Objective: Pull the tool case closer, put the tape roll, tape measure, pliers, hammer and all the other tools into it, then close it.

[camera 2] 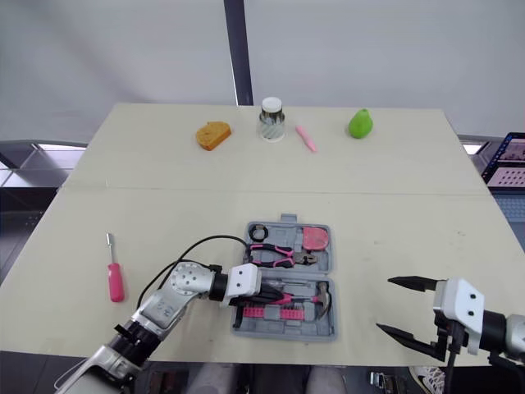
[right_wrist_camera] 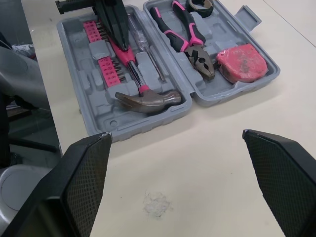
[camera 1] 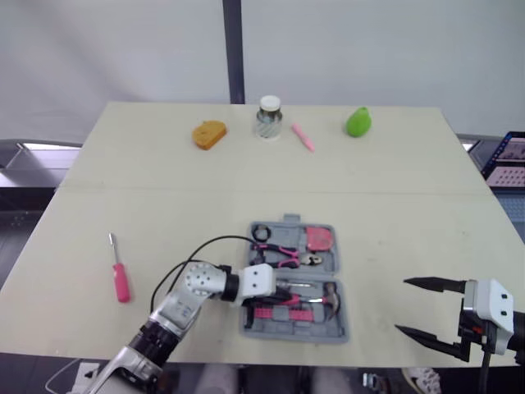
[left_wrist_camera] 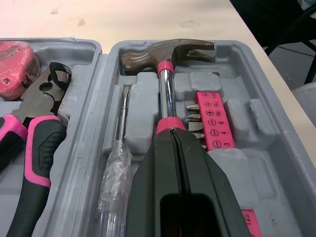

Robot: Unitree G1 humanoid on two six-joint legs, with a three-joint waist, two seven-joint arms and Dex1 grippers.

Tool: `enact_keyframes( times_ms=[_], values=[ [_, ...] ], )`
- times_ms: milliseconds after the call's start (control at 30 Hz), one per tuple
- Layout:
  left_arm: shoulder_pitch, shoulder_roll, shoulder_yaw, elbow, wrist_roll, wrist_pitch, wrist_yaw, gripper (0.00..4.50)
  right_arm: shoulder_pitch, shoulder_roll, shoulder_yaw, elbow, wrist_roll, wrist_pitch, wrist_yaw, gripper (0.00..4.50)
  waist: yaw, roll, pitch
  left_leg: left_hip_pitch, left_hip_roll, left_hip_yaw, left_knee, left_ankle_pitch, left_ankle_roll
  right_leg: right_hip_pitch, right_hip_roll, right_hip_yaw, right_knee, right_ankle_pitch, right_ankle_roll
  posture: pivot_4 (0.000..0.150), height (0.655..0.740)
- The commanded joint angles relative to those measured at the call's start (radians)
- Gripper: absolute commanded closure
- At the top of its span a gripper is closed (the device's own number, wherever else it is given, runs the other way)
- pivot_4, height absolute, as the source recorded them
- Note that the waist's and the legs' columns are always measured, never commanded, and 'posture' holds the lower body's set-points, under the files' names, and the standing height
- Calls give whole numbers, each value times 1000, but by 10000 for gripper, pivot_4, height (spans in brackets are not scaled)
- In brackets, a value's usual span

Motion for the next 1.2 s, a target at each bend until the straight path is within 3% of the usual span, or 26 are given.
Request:
enact_keyframes(
  times_ms=[33, 800, 933, 1200],
  values=[
    [39, 17, -84, 84, 94, 47, -4, 44757, 4, -7, -38, -26, 6, 0, -8, 0, 0, 1, -1, 0, 0, 0, 0, 0, 0, 0, 0, 0, 0, 0, 0, 1500, 6950],
    [52, -4, -110, 170, 96, 52, 27, 44757, -3, -13, -45, -32, 6, 18, -14, 0, 0, 10, -12, 6, 1, -4, 0, -7, 2, 13, -4, 5, -14, 0, 1, 1500, 6950],
    [62, -9, -56, 118, 41, 58, 32, 44757, -21, -16, -36, -30, 7, 24, -18, 0, 0, 11, -12, 5, 1, -4, 0, -8, 2, 13, -5, 5, -15, 1, 1, 1500, 6950],
    [103, 12, 151, -196, -205, 164, 24, 44757, -73, -14, -1, -15, 2, 32, -25, 0, -18, 8, 0, 3, 4, -4, -2, -7, -2, 9, -1, 5, -15, 1, 1, 1500, 6950]
  ],
)
